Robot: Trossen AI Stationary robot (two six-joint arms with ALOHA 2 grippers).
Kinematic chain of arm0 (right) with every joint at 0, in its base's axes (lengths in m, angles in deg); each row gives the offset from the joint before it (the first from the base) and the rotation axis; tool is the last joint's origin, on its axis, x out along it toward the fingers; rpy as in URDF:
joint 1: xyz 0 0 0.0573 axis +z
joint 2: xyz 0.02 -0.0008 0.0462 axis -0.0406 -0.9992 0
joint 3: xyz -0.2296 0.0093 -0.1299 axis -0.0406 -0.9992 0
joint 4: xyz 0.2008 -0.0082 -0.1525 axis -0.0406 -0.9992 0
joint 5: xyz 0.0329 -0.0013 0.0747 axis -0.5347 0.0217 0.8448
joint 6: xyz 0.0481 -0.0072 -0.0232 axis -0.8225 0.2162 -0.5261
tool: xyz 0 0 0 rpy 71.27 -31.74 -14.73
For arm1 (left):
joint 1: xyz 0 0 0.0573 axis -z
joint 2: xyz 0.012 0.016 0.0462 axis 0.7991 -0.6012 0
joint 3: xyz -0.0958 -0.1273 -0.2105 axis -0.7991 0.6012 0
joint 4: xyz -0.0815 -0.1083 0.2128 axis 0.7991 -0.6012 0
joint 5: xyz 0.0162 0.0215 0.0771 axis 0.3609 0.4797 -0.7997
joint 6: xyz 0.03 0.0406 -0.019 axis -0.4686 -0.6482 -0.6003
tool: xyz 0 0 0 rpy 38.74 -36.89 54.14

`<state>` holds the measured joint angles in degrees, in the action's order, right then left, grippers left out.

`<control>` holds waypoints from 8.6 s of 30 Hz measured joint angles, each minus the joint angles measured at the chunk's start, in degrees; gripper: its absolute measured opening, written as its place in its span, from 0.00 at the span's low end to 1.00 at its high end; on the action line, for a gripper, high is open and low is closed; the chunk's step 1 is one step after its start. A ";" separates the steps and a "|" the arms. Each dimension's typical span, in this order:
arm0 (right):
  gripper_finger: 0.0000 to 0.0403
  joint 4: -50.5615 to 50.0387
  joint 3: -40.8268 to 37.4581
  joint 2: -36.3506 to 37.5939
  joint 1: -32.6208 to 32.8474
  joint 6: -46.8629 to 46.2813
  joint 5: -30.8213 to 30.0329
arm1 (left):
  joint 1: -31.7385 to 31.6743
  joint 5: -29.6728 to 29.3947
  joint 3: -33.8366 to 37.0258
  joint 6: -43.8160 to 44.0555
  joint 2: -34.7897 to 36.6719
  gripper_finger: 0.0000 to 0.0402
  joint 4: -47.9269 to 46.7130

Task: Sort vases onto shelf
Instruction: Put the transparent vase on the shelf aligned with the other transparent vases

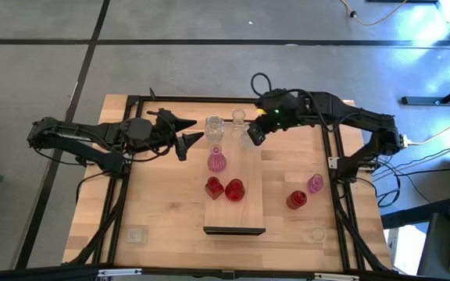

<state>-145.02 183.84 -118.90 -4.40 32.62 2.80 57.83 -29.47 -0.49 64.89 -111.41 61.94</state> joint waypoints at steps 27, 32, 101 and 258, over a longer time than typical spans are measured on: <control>0.00 -5.73 3.81 -7.07 -0.04 5.55 2.25 | 0.01 0.00 0.00 -0.04 0.01 0.68 -0.16; 0.00 -6.03 3.81 -7.07 -0.06 5.89 2.22 | 0.01 0.00 0.02 -0.02 0.00 0.68 -0.16; 0.09 -18.95 10.26 -9.70 -3.22 3.80 -0.10 | 0.41 1.49 0.02 2.84 0.02 0.68 -1.10; 0.00 -13.06 4.58 -9.30 -11.66 1.48 12.80 | 0.38 0.96 0.02 0.90 0.01 0.68 -1.23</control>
<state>-158.09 188.42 -128.20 -16.05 34.10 15.60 58.21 -28.51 -0.47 65.79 -111.40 60.70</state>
